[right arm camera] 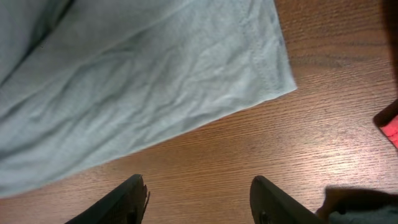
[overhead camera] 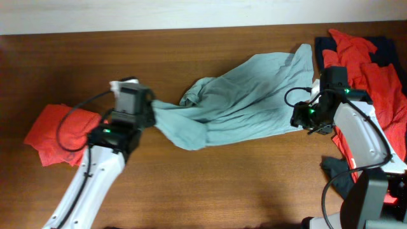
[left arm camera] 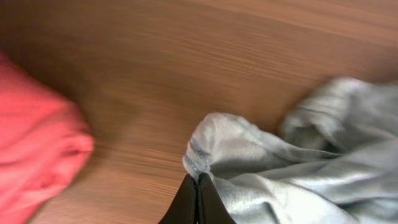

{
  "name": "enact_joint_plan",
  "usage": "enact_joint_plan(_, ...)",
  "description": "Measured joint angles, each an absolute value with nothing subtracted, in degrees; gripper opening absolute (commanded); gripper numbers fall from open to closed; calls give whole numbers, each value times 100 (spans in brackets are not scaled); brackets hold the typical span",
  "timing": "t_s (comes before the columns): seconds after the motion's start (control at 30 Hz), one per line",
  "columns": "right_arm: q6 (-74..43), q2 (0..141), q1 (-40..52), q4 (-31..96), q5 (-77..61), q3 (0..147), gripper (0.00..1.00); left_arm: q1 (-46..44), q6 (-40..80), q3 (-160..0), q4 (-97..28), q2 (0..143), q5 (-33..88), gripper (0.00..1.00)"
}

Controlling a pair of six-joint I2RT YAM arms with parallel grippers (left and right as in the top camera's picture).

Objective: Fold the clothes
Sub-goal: 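Grasp the shirt's left end with the left gripper, right regrasps the hem, then lift the shirt with both grippers and stretch it apart in the air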

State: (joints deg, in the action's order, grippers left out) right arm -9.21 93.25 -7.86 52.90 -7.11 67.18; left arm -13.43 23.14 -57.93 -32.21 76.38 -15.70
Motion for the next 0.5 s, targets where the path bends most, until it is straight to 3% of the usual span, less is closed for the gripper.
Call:
enact_joint_plan(0.13, -902, 9417, -786, 5295, -711, 6718, 59, -781, 2305, -5793, -3245, 7649, -1522, 4)
enact_joint_plan(0.5, -834, 9754, -786, 5162, -709, 6718, 59, -709, 2292, -5793, -3562, 7743, -1422, 4)
